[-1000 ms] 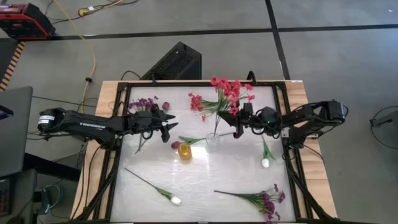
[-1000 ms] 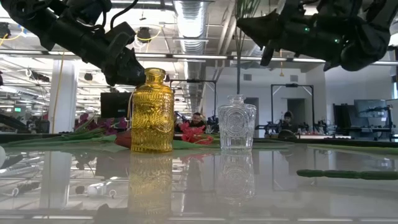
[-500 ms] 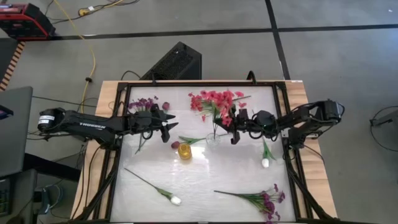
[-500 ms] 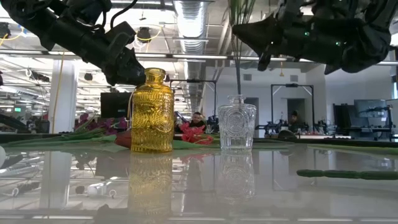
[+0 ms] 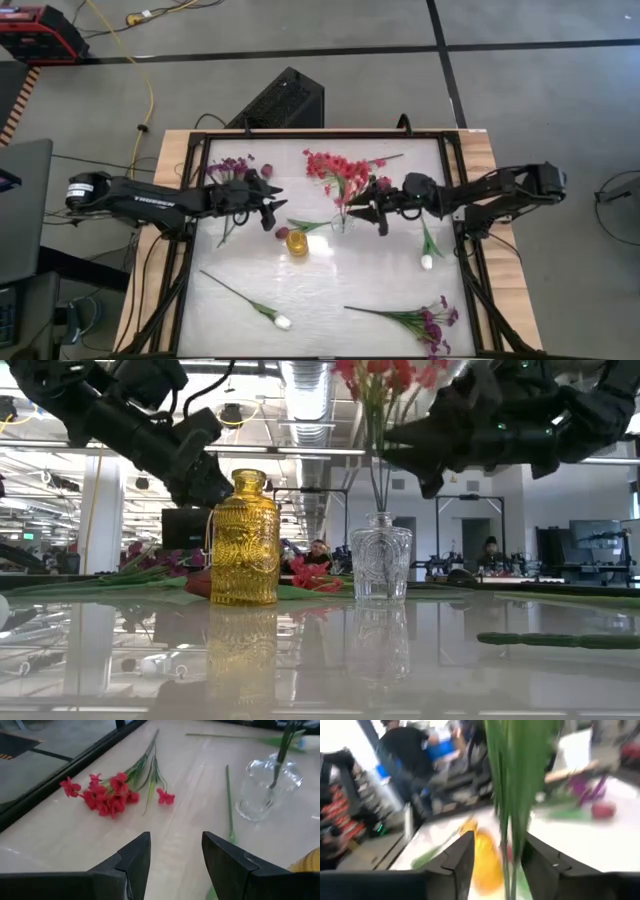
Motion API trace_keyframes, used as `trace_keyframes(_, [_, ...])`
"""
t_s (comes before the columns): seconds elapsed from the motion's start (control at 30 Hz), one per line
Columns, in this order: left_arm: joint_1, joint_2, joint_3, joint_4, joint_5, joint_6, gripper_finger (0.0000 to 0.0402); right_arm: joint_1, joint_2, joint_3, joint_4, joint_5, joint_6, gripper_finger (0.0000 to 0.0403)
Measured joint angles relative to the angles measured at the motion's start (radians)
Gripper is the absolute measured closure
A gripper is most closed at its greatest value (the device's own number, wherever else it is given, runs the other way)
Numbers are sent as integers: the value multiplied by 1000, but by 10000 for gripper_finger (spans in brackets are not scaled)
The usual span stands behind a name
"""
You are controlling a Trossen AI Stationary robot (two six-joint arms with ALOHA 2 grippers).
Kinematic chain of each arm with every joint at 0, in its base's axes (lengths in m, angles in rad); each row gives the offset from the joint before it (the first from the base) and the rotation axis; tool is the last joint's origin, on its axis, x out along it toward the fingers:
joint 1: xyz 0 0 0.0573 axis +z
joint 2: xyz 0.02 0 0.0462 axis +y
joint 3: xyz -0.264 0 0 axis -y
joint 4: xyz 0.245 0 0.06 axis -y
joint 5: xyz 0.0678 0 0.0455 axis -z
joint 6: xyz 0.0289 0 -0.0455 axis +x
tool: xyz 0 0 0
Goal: Sort flowers into vase by color
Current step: Put the bottom red flowers into the transparent vase, then put the red flowers into the transparent vase
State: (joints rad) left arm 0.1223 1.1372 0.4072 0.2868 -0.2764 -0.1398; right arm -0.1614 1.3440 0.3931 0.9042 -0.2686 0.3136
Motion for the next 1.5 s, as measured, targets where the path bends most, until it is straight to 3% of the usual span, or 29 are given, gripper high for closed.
trace_keyframes(0.23, [0,67,0,59,3,1,235,-80,-183,14,-392,-103,-4,176])
trace_keyframes(0.4, [0,76,0,80,5,5,235,-142,-296,126,-838,-98,-155,173])
trace_keyframes(0.53, [0,76,0,82,5,5,235,-189,-315,223,-1130,11,-347,173])
trace_keyframes(0.7, [0,76,0,93,6,12,235,-266,-294,289,-1217,189,-556,173])
trace_keyframes(0.8, [0,76,0,92,7,27,235,-350,-248,313,-1217,266,-593,173])
trace_keyframes(0.87, [0,76,0,93,7,40,235,-426,-203,328,-1211,261,-595,173])
trace_keyframes(1.07, [1,76,0,92,7,49,235,-593,20,406,-1183,109,-704,173])
trace_keyframes(1.27, [1,76,0,92,9,37,235,-617,261,577,-1297,109,-868,173])
trace_keyframes(1.5, [1,76,0,97,9,45,235,-601,449,717,-1451,144,-976,173])
